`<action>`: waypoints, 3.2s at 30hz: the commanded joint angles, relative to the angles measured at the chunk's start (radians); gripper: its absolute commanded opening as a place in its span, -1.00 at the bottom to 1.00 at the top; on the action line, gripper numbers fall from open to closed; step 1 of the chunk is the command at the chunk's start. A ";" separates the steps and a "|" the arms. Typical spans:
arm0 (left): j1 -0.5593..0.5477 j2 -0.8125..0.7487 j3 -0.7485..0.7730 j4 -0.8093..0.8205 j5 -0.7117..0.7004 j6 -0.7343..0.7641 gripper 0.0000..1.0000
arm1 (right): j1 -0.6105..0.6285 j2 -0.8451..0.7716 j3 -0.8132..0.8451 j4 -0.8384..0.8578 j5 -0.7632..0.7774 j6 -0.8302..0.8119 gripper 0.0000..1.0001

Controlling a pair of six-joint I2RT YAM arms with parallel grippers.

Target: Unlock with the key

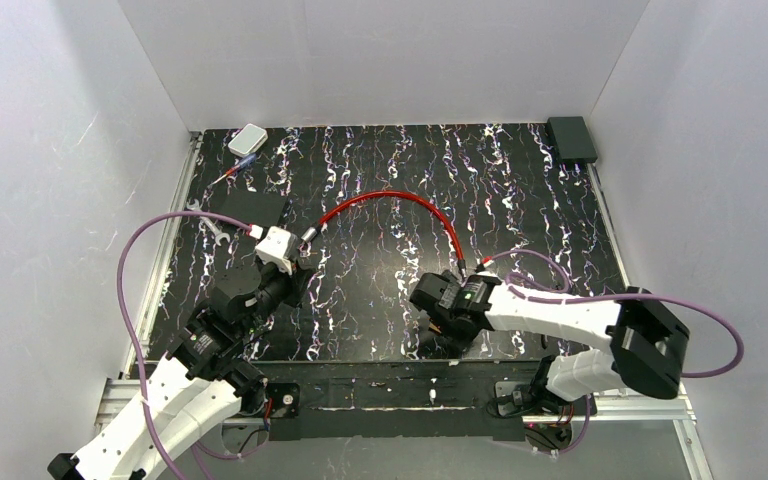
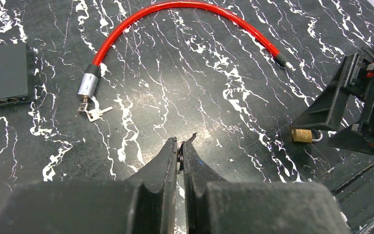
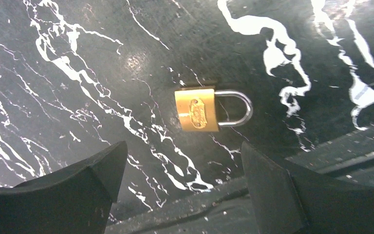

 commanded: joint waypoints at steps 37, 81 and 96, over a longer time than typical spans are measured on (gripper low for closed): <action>-0.003 0.010 -0.016 0.014 -0.067 0.041 -1.00 | -0.138 0.180 0.143 -0.066 0.018 -0.279 0.84; -0.003 -0.006 -0.016 0.011 -0.072 0.049 -1.00 | -0.119 0.361 0.167 -0.076 -0.021 -0.261 -0.10; -0.002 -0.031 -0.013 0.008 -0.020 0.016 -1.00 | -0.118 0.202 0.150 -0.033 0.054 -0.260 -0.97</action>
